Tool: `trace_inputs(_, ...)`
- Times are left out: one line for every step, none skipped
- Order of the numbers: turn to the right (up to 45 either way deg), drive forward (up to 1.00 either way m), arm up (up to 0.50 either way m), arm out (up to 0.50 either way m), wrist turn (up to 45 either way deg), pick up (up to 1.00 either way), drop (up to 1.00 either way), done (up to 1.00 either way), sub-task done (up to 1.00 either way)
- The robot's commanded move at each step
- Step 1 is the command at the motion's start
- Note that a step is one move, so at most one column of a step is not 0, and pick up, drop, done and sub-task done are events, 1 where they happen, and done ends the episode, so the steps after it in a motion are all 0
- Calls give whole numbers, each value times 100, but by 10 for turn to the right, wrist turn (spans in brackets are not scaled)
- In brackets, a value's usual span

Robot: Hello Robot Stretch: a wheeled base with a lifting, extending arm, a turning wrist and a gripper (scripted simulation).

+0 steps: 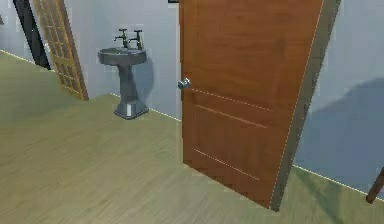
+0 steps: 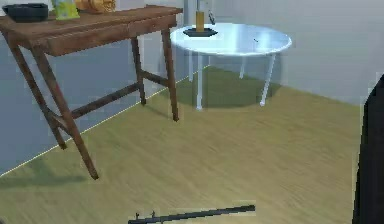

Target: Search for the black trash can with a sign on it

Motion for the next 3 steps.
trace_inputs(-450, 0, 0, 0, 0, 0, 0, 0, 0)
trace_inputs(0, 100, 0, 0, 0, 0, 0, 0, 0)
trace_inputs(0, 30, 0, 0, 0, 0, 0, 0, 0)
